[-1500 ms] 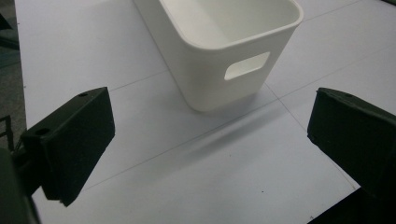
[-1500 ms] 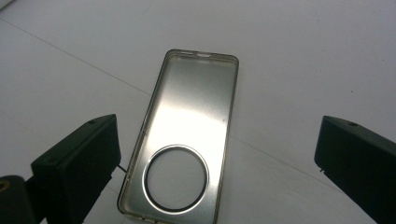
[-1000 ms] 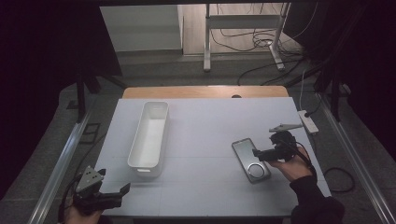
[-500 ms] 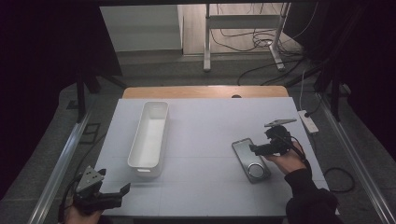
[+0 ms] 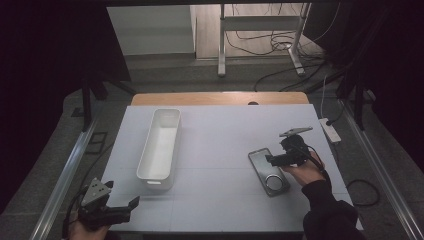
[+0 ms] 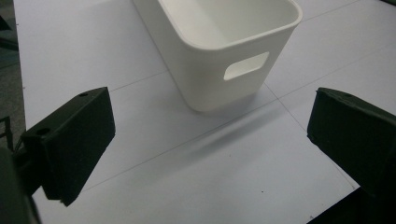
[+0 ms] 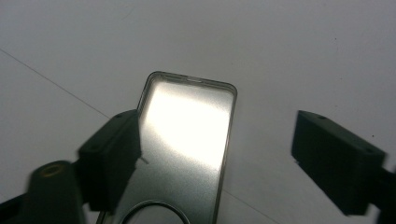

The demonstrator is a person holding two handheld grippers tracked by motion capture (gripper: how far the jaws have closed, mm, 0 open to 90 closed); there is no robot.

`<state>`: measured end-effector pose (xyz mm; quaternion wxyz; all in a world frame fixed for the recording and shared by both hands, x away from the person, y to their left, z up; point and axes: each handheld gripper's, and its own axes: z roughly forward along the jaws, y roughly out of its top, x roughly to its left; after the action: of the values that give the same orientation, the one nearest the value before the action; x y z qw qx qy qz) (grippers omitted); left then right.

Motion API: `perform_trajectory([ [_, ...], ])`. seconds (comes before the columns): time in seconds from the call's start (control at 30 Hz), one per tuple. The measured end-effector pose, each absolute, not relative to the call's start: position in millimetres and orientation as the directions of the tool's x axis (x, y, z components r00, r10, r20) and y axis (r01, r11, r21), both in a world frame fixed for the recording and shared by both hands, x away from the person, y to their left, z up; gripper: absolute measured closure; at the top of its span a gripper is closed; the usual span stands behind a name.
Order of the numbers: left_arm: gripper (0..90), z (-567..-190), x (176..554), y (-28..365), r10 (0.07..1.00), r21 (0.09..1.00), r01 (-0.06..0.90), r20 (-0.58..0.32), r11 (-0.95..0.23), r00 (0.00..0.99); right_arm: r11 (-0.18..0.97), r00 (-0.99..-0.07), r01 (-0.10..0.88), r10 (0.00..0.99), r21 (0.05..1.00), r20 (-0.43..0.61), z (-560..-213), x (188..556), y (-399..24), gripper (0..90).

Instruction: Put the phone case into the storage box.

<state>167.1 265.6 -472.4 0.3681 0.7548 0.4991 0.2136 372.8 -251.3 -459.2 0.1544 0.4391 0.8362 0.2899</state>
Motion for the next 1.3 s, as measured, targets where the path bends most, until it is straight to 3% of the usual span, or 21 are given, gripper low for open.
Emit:
perform_trajectory([
  [0.3, 1.8, -472, 167, 265, 0.910, 0.770, 0.595, -0.046, -0.231, 0.413, 0.469, -0.587, 0.643, 0.809, 0.605, -0.004, -466, 375, -254, 64.3],
  [0.57, 1.9, -472, 167, 265, 0.909, 0.769, 0.596, -0.044, -0.234, 0.414, 0.480, -0.581, 0.652, 0.814, 0.587, -0.019, -474, 382, -256, 89.7],
  [0.97, 2.1, -473, 167, 265, 0.909, 0.770, 0.595, -0.046, -0.231, 0.414, 0.427, -0.536, 0.701, 0.844, 0.571, 0.027, -491, 407, -259, 89.8],
  [1.3, 2.2, -473, 167, 266, 0.910, 0.769, 0.596, -0.047, -0.231, 0.413, 0.447, -0.549, 0.705, 0.835, 0.550, 0.024, -499, 414, -250, 89.8],
])
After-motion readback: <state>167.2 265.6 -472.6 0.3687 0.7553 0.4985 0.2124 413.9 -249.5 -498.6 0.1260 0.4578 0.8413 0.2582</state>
